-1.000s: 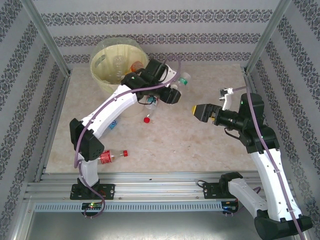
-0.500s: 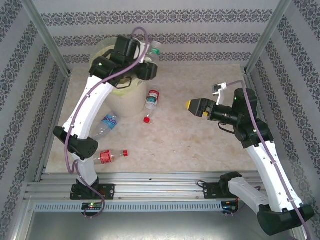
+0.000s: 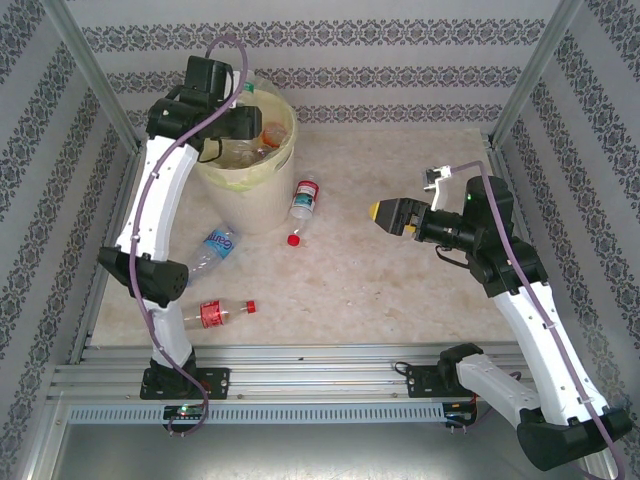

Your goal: Put the plastic bottles in the bin

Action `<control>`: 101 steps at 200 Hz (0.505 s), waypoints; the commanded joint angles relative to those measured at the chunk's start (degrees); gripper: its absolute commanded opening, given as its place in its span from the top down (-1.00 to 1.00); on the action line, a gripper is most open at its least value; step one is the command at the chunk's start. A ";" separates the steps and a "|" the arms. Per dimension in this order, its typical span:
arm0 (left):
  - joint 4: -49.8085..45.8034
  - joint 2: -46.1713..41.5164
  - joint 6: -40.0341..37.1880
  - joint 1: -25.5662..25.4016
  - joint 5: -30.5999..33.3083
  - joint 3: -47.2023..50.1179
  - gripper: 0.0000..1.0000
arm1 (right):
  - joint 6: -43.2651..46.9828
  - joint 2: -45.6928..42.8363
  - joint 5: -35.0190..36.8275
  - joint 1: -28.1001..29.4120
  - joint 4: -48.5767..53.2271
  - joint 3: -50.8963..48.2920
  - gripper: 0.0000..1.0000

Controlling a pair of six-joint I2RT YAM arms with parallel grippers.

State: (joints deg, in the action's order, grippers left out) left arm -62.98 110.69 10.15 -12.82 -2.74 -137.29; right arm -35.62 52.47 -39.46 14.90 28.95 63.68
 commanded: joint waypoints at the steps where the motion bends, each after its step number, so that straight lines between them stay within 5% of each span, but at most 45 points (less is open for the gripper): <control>1: -1.58 1.51 3.04 1.70 0.31 0.13 -0.23 | 1.66 0.14 0.88 0.76 0.96 1.49 -0.96; 101: 7.97 -6.86 11.21 4.68 8.68 22.59 -0.33 | 2.23 1.10 2.22 0.77 2.28 0.42 -0.96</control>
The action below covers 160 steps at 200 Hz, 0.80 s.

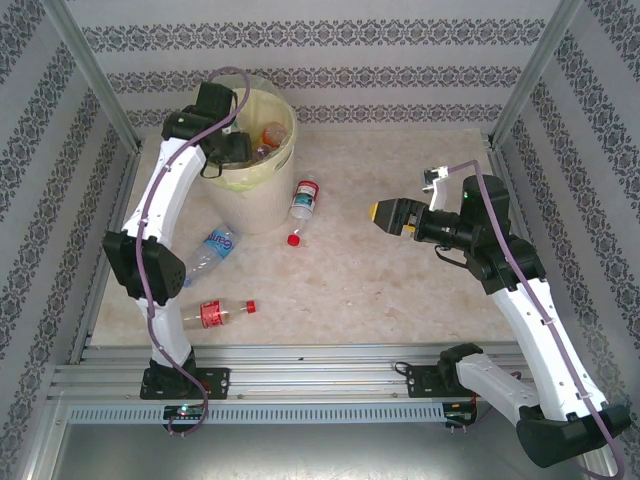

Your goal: Put the plastic bottles in the bin

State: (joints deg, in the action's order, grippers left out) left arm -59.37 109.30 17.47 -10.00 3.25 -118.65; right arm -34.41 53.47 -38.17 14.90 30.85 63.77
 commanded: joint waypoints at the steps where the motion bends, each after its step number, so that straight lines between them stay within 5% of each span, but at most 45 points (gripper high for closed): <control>1: 4.40 -5.57 3.93 1.89 2.71 4.13 -0.33 | 1.02 0.07 0.96 0.80 0.36 0.32 -0.96; 68: 6.63 -7.68 2.08 3.00 -0.10 5.67 -0.73 | 0.66 -0.29 1.19 0.76 -0.34 -1.00 -0.96; 160: 11.97 -16.68 -2.32 2.82 -13.06 7.22 -0.79 | 1.07 -1.53 1.09 0.79 0.65 -2.19 -0.96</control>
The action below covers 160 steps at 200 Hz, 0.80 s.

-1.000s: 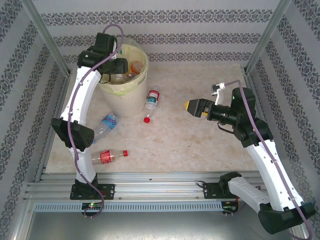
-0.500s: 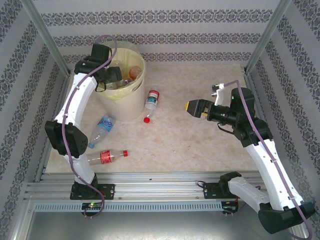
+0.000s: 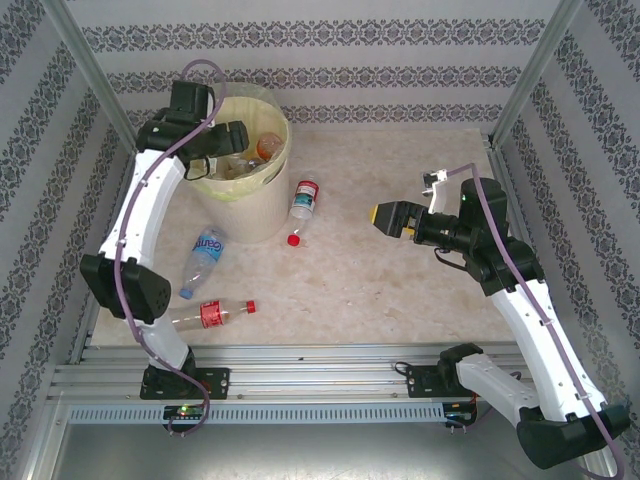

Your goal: Put the plastic bottles in the bin

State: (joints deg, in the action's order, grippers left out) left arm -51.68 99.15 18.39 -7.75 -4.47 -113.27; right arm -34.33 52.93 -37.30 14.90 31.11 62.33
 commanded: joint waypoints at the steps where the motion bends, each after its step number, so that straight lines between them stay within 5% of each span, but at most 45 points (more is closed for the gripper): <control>1: 4.38 -6.79 -3.39 0.56 -5.45 2.06 -0.79 | 1.05 -0.98 0.21 0.81 0.42 -0.82 -0.96; 122: -5.76 -43.01 -2.33 0.19 -9.46 38.21 -0.83 | 4.43 -1.32 -1.75 1.98 2.86 -3.09 -0.97; 160: -7.13 -48.42 11.24 -0.59 -8.80 51.43 -0.82 | 4.30 -1.02 -1.41 2.76 2.82 -3.75 -0.97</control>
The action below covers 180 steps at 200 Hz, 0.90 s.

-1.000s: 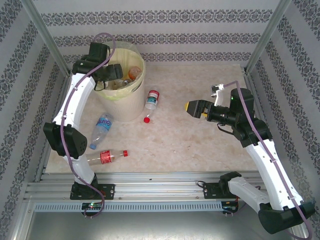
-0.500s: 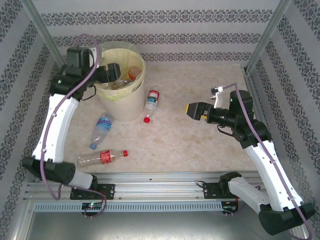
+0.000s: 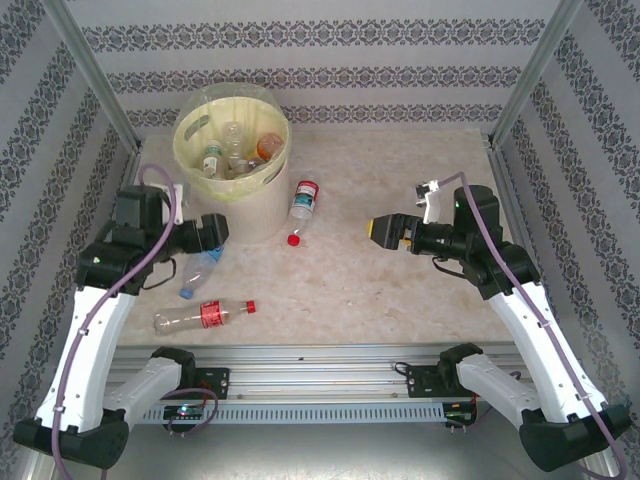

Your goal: Put the plastic bottles in the bin

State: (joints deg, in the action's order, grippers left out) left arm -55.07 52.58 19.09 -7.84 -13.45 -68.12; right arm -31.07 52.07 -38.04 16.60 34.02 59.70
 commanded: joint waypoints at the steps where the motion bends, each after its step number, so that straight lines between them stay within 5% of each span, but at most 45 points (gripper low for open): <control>1: -3.87 -1.99 11.02 -0.55 0.40 6.56 -0.82 | 1.03 -0.20 -0.60 1.15 -0.18 -1.15 -0.96; 53: -7.55 -5.28 27.85 -1.27 8.33 15.33 -0.95 | 1.12 0.41 0.29 1.77 -1.06 -2.97 -0.96; 88: -5.39 -5.42 38.25 -1.25 7.91 20.97 -1.00 | 1.44 0.39 0.91 1.86 -1.06 -3.79 -0.96; 180: -5.61 -4.41 53.75 -1.51 9.76 27.45 -1.00 | 2.26 -0.92 2.99 1.95 0.70 -4.92 -0.97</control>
State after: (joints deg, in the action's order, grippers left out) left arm -59.55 47.31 66.41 -8.67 -4.40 -42.61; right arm -30.04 51.53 -36.25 17.91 34.30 55.86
